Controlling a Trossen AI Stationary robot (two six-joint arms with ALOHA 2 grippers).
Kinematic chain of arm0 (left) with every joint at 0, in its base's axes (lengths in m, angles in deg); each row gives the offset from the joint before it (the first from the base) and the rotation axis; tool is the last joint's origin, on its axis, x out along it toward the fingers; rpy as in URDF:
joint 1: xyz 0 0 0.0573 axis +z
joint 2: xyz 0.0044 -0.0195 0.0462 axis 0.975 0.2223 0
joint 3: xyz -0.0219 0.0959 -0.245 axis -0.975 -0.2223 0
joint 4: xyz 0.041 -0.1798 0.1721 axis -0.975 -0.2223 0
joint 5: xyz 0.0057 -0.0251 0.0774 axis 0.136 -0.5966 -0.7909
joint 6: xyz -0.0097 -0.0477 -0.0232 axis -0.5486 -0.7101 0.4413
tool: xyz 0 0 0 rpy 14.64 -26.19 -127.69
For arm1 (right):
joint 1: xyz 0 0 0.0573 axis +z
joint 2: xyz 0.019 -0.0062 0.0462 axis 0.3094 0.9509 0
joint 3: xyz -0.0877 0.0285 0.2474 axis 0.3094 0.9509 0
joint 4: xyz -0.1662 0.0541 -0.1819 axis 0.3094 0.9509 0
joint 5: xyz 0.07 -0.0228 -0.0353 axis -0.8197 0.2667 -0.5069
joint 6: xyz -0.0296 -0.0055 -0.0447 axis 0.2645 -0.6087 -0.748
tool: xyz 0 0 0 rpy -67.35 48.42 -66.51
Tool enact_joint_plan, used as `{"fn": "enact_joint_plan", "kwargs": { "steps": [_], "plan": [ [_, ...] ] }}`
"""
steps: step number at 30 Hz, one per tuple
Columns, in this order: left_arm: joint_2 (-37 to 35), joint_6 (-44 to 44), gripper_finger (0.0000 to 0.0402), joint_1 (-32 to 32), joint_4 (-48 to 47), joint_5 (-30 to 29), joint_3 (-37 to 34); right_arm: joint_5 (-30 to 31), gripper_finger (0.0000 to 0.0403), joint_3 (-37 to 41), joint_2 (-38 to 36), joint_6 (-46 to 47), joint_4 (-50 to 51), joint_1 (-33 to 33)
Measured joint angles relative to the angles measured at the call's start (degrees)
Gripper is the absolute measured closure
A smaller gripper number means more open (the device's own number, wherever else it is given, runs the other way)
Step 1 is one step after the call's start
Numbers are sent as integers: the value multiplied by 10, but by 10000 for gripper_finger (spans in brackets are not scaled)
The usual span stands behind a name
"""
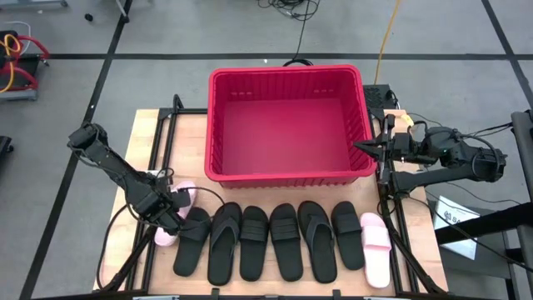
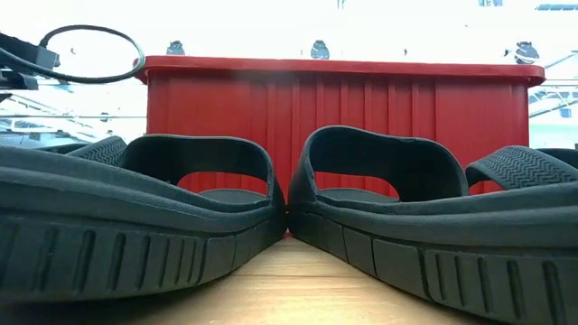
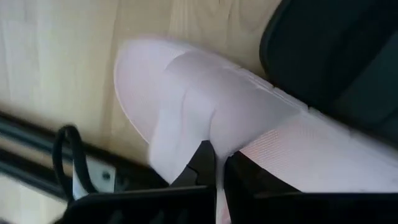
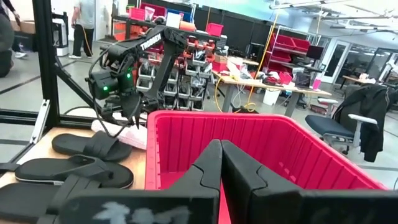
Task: Pick and place slides into bin
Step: Put the pink slide into the red bin
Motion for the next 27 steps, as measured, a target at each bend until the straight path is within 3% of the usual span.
{"fn": "enact_joint_plan", "kwargs": {
  "steps": [7,15,27],
  "plan": [
    [0,-4,400,12,-68,-1,82,0,403,0,0,-1,-1,0],
    [0,13,401,21,-129,-8,243,0,403,0,0,-2,0,0],
    [0,55,401,21,-136,-145,460,-1,403,0,0,-33,4,0]
  ]
}}
